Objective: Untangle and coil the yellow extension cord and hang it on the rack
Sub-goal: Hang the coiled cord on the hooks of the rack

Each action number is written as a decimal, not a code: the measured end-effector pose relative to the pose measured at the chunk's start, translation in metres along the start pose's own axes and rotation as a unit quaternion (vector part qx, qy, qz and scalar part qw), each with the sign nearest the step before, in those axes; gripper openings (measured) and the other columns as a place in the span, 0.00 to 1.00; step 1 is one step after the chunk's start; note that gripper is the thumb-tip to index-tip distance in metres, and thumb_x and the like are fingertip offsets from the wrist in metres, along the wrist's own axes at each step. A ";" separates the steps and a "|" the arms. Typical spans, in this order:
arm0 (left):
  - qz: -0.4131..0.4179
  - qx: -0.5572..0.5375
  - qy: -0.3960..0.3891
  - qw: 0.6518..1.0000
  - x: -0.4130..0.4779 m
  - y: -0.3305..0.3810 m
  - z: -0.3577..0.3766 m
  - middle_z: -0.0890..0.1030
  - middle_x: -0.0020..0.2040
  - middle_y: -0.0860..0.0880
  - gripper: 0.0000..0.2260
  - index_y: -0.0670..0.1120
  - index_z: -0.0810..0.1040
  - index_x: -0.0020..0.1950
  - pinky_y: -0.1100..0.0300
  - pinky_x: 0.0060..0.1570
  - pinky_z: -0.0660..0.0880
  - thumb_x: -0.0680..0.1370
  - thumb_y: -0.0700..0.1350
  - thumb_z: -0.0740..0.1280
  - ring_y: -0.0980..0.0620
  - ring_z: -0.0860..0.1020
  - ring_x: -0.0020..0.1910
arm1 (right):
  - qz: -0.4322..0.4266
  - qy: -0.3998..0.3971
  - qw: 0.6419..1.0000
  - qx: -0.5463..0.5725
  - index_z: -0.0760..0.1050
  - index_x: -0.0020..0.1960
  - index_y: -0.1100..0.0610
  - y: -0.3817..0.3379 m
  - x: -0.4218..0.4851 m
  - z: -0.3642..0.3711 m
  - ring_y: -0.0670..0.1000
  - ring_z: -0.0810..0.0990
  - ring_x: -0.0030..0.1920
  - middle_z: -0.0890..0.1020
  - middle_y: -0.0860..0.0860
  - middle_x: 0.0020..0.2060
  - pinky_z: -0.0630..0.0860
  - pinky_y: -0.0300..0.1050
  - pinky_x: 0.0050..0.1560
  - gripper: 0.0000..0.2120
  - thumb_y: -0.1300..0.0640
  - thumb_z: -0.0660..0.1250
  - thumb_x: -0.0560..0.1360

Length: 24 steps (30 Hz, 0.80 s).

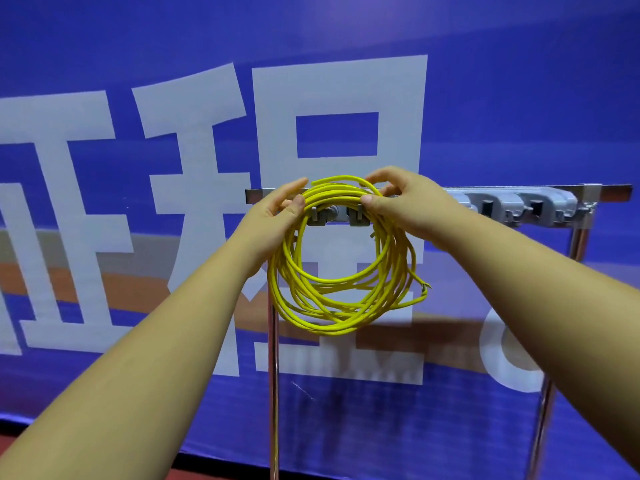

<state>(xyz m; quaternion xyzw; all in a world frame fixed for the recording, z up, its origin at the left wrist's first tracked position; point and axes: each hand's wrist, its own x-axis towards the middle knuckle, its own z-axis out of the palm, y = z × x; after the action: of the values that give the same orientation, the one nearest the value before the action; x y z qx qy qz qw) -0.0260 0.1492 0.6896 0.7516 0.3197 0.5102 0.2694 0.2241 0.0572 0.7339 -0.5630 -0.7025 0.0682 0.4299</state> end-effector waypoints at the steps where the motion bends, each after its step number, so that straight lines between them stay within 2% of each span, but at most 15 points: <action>1: 0.005 -0.008 0.014 1.000 0.001 0.000 0.000 0.83 0.54 0.57 0.17 0.67 0.72 0.74 0.61 0.50 0.80 0.84 0.58 0.63 0.54 0.82 0.57 | 0.002 0.007 1.000 0.016 0.75 0.68 0.41 0.001 -0.001 0.000 0.48 0.86 0.48 0.85 0.46 0.50 0.82 0.44 0.45 0.15 0.43 0.70 0.82; 5: 0.029 0.002 0.054 0.998 0.004 0.004 0.003 0.84 0.53 0.57 0.13 0.63 0.80 0.66 0.58 0.50 0.82 0.83 0.53 0.68 0.56 0.84 0.51 | 0.016 0.049 0.997 0.058 0.80 0.68 0.43 0.003 0.001 0.000 0.45 0.85 0.48 0.86 0.45 0.51 0.77 0.40 0.41 0.16 0.41 0.68 0.82; 8: 0.024 -0.004 0.051 0.998 0.004 0.001 0.001 0.85 0.57 0.54 0.09 0.62 0.84 0.61 0.51 0.57 0.83 0.82 0.53 0.69 0.52 0.84 0.56 | 0.016 0.069 0.997 0.000 0.83 0.66 0.45 0.003 0.006 0.001 0.49 0.85 0.51 0.87 0.47 0.51 0.82 0.47 0.49 0.16 0.41 0.63 0.85; 10: 0.030 0.011 0.041 0.999 0.003 0.002 -0.001 0.84 0.59 0.54 0.10 0.63 0.83 0.63 0.52 0.57 0.83 0.83 0.54 0.67 0.52 0.83 0.58 | 0.020 0.072 0.996 -0.055 0.83 0.66 0.46 0.000 0.011 0.002 0.52 0.84 0.52 0.87 0.49 0.52 0.84 0.53 0.56 0.17 0.42 0.62 0.86; 13: 0.045 0.053 0.022 0.997 0.001 0.007 -0.003 0.81 0.62 0.55 0.12 0.64 0.80 0.67 0.59 0.54 0.82 0.85 0.55 0.64 0.54 0.81 0.59 | 0.039 0.077 0.992 -0.087 0.84 0.63 0.48 -0.007 0.018 -0.002 0.53 0.85 0.46 0.86 0.51 0.47 0.86 0.55 0.50 0.14 0.45 0.62 0.86; 15: 0.052 0.081 0.008 0.995 0.001 0.009 -0.004 0.79 0.64 0.56 0.13 0.65 0.78 0.69 0.63 0.52 0.80 0.85 0.56 0.62 0.56 0.80 0.60 | 0.043 0.064 0.989 -0.129 0.84 0.61 0.49 -0.009 0.024 -0.006 0.54 0.85 0.42 0.84 0.51 0.43 0.87 0.54 0.46 0.14 0.47 0.61 0.86; 19: 0.061 0.111 -0.001 0.992 0.001 0.010 -0.004 0.77 0.66 0.55 0.14 0.66 0.75 0.70 0.63 0.52 0.79 0.85 0.58 0.62 0.56 0.78 0.62 | 0.018 -0.018 0.981 -0.193 0.84 0.62 0.50 -0.007 0.028 -0.012 0.54 0.86 0.40 0.86 0.53 0.41 0.86 0.49 0.41 0.16 0.46 0.60 0.87; 21: 0.063 0.119 -0.003 0.991 0.000 0.010 -0.003 0.77 0.66 0.55 0.14 0.66 0.74 0.71 0.63 0.51 0.79 0.85 0.57 0.62 0.56 0.78 0.62 | 0.005 -0.045 0.978 -0.202 0.84 0.62 0.49 -0.007 0.025 -0.017 0.53 0.86 0.42 0.86 0.52 0.44 0.86 0.48 0.43 0.16 0.46 0.59 0.87; 24: 0.063 0.115 -0.004 0.991 0.000 0.009 -0.002 0.77 0.66 0.55 0.14 0.66 0.73 0.70 0.57 0.55 0.81 0.85 0.57 0.62 0.54 0.79 0.62 | -0.011 -0.076 0.972 -0.222 0.84 0.61 0.49 -0.006 0.022 -0.022 0.53 0.86 0.45 0.86 0.52 0.47 0.86 0.51 0.49 0.15 0.47 0.59 0.87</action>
<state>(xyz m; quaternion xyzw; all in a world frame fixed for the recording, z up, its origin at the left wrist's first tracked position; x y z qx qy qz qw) -0.0256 0.1436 0.6971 0.7984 0.3267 0.4830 0.1497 0.2350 0.0651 0.7630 -0.6296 -0.7372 -0.0516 0.2399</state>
